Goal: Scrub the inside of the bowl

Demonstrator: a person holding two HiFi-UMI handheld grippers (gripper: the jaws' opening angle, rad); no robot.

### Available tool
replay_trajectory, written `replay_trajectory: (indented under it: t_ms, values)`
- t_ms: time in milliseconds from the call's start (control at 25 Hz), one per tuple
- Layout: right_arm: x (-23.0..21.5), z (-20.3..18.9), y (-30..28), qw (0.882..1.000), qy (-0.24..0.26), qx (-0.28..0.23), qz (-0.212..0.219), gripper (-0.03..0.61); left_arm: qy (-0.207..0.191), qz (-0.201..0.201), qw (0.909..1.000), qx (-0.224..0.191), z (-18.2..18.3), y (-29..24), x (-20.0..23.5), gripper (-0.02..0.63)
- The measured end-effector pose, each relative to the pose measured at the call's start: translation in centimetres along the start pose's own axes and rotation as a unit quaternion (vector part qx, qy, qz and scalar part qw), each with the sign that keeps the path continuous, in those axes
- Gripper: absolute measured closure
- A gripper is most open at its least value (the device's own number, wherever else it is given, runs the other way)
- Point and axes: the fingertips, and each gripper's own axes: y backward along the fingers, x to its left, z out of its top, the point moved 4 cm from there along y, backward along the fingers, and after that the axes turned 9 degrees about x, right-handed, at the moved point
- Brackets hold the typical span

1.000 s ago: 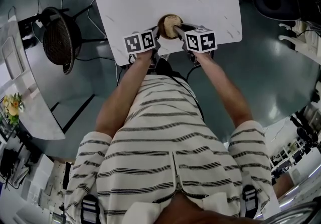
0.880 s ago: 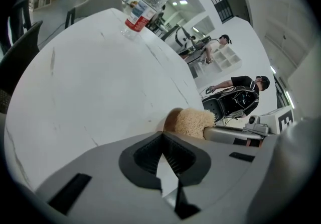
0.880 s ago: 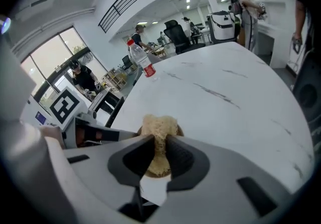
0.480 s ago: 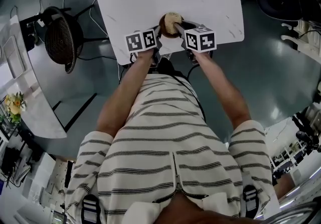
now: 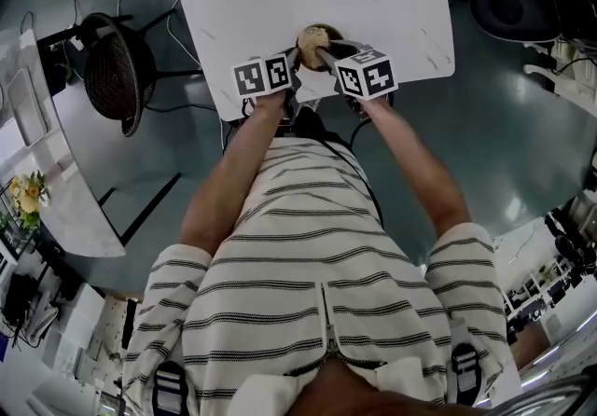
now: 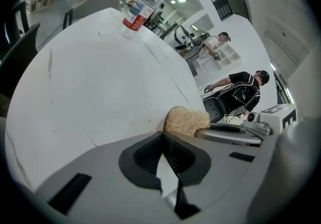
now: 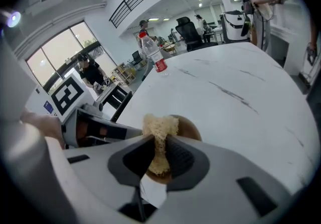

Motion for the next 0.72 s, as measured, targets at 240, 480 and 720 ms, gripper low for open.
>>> replay_trajectory:
  t_ms: [240, 480, 720]
  values:
    - [0.4, -0.4, 0.5, 0.999, 0.038, 0.021, 0.000, 0.503, -0.005, 0.003, 1.0000, 0.000, -0.1, 0.0, -0.2, 0.607]
    - [0.6, -0.8, 1.1, 0.995, 0.086, 0.041, -0.011, 0.503, -0.009, 0.007, 0.9999, 0.001, -0.1, -0.2, -0.4, 0.607]
    - [0.5, -1.1, 1.6, 0.991, 0.118, 0.055, -0.028, 0.503, -0.009, 0.011, 0.9999, 0.001, -0.1, -0.3, -0.3, 0.607]
